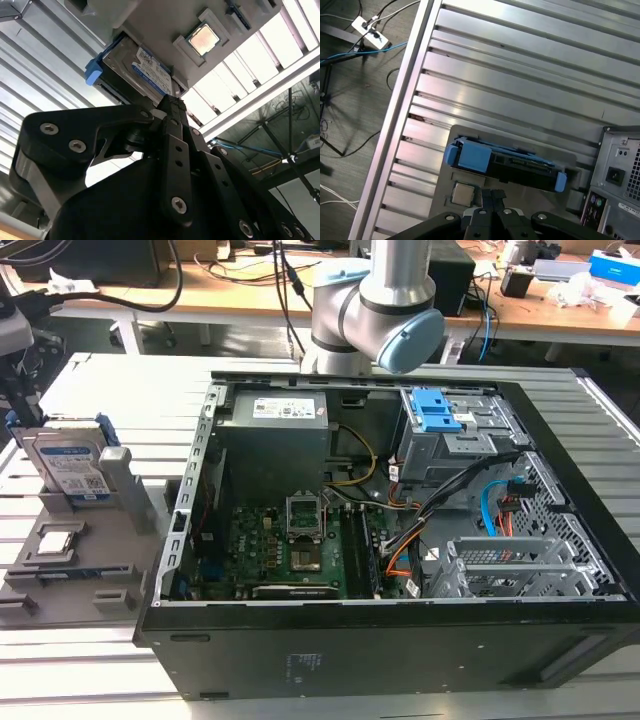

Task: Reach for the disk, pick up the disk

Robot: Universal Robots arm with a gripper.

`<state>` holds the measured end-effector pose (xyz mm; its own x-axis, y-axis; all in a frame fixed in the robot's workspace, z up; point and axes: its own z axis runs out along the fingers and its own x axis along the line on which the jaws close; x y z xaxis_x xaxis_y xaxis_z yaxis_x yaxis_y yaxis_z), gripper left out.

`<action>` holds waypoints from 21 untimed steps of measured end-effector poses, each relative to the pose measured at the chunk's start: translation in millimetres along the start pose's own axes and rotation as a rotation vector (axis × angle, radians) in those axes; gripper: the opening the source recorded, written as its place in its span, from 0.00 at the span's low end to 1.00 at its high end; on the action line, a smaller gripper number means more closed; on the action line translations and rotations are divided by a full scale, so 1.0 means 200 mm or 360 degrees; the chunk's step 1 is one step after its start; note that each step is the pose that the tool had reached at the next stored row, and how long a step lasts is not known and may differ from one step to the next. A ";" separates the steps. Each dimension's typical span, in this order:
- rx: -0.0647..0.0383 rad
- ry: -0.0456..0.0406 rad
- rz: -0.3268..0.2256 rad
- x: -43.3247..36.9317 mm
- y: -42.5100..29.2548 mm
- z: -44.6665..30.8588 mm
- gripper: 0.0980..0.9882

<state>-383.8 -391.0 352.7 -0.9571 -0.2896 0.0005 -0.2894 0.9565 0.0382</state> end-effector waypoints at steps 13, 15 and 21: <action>0.0000 0.0007 -0.0175 0.000 0.000 0.000 0.01; 0.0000 0.0008 -0.0211 0.000 0.000 0.000 0.01; 0.0000 0.0011 -0.0290 0.000 0.000 0.000 0.01</action>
<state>-383.8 -391.0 352.7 -0.8889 -0.4582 0.0005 -0.4578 0.8882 0.0382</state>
